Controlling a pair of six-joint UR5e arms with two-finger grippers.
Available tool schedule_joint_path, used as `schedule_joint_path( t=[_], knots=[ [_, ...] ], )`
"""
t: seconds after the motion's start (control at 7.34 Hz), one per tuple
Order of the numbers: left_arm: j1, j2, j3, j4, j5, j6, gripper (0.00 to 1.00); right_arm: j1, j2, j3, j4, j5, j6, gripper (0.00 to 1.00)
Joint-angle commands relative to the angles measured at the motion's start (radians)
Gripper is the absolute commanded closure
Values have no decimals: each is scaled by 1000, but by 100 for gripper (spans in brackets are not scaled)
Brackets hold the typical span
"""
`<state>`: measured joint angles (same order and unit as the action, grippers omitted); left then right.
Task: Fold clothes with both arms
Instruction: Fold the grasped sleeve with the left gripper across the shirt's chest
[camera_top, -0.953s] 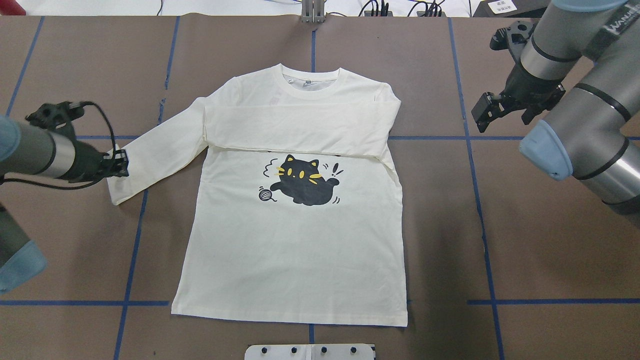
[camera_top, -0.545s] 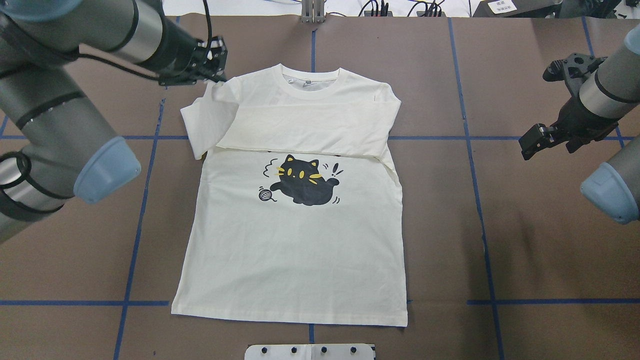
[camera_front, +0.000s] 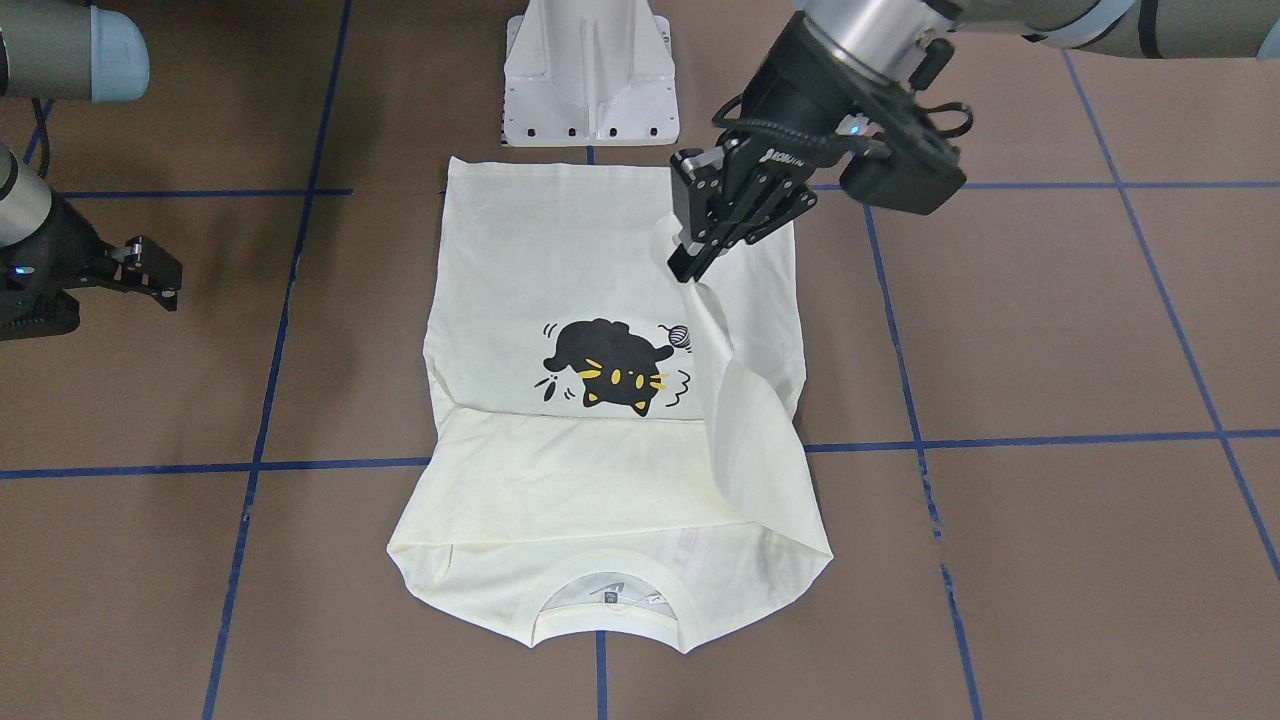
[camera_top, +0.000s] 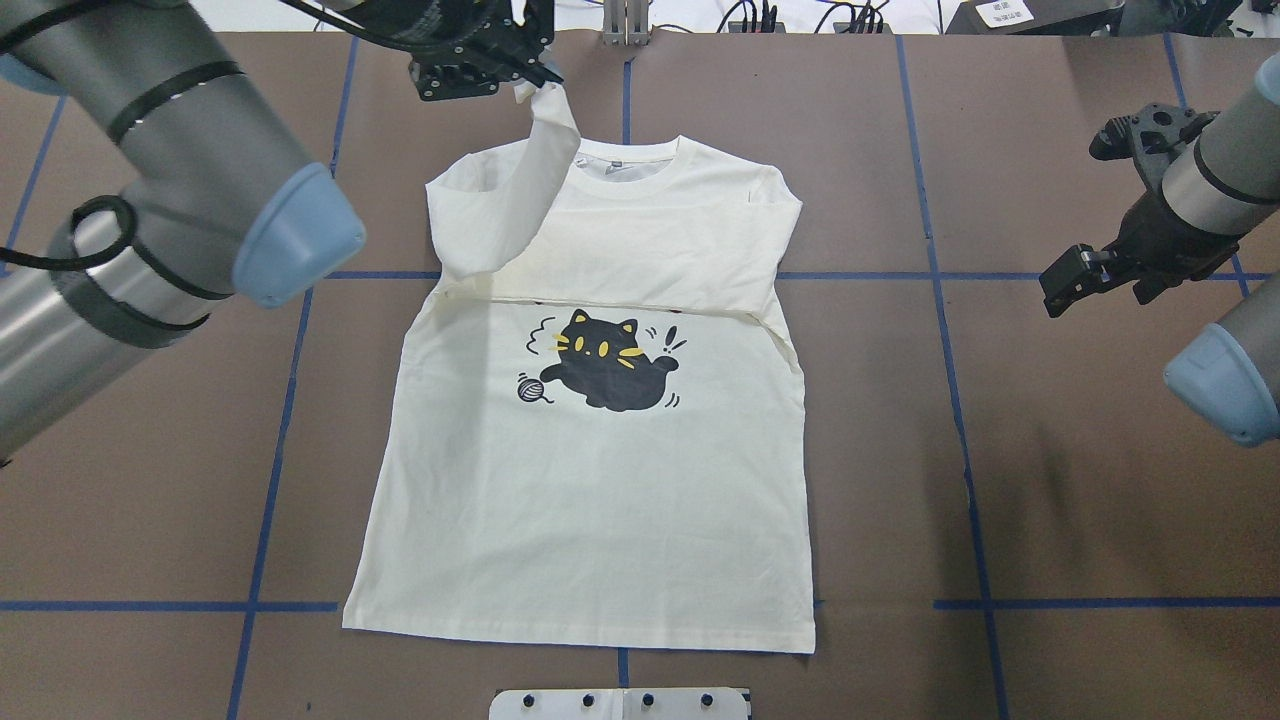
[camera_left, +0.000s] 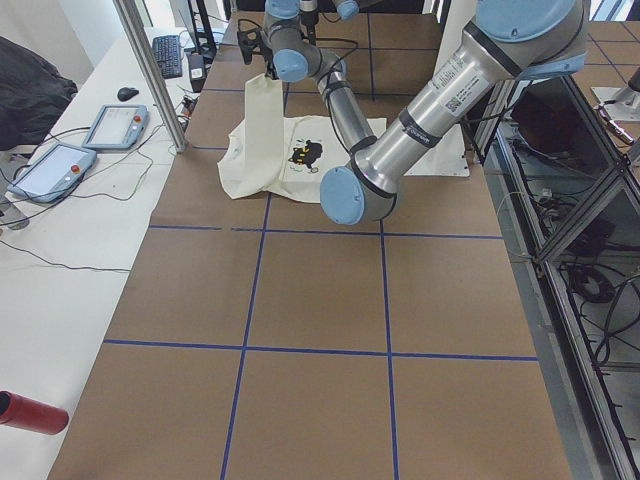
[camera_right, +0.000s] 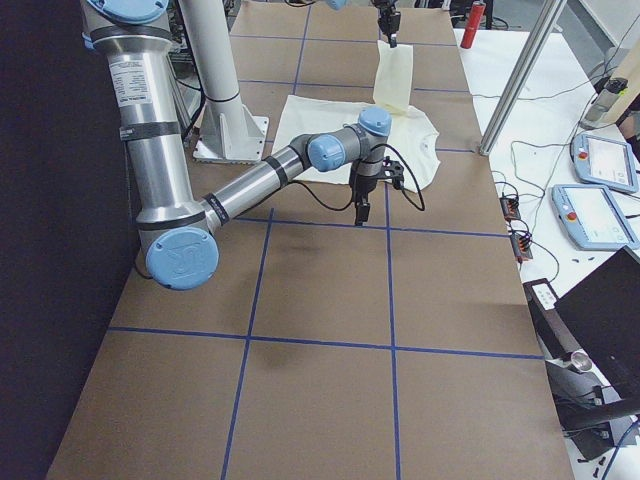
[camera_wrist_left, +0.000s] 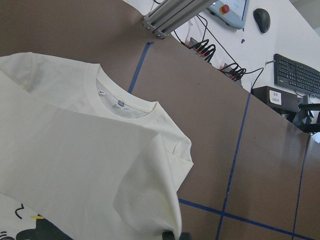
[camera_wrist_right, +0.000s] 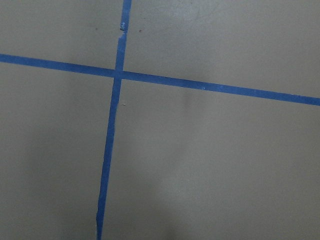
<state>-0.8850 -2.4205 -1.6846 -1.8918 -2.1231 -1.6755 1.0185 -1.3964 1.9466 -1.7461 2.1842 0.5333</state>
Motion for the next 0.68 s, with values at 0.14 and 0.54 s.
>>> schedule_joint_path(
  t=[0.14,0.54],
  knots=[
    [189,-199,413,-237,248,-163,100,0,8,-6,0,0,1,0],
    [324,-374,793,-460,502,-207,0,-1,28,-6,0,17,22,0]
  ],
)
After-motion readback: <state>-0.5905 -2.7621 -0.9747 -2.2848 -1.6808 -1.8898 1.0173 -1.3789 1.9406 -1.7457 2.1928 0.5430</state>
